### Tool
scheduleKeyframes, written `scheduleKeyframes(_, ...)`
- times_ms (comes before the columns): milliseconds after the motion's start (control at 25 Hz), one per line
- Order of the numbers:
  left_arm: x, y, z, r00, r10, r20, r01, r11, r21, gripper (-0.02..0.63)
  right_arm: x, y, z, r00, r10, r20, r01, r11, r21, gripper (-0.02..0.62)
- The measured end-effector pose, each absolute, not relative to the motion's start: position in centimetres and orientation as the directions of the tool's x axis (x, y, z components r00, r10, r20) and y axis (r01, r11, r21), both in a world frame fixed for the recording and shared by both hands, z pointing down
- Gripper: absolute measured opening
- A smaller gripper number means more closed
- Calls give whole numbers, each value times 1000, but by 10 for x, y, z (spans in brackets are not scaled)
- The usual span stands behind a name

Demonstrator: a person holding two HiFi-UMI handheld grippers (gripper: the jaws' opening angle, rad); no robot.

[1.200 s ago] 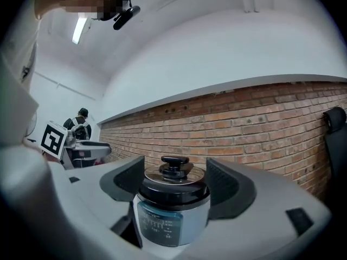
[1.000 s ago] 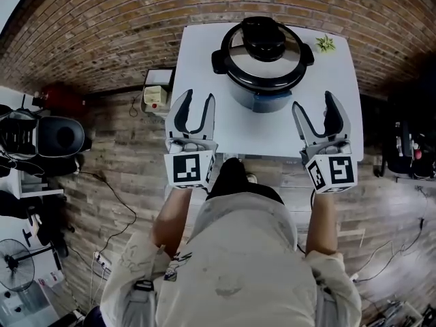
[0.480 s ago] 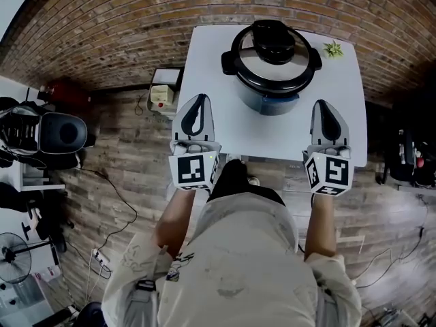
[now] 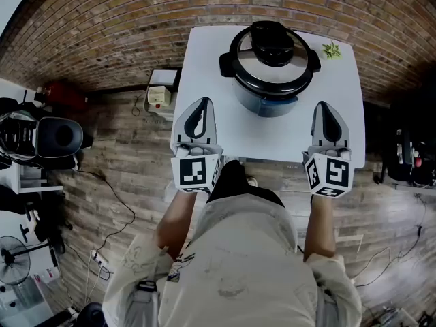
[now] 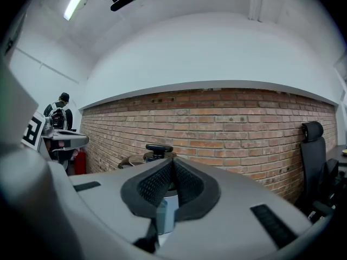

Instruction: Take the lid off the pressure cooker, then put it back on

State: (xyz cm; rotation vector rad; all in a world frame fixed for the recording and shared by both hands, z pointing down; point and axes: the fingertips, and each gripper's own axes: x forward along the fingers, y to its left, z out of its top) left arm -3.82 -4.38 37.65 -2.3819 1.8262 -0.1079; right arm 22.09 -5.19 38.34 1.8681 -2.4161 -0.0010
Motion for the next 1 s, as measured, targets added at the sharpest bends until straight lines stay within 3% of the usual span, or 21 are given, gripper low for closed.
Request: scheduleKeyframes(1000, -35, -50, 377, 263, -964, -32, -957, -256, -140, 15, 212, -58, 389, -290, -952, 102, -951, 298, 80, 17)
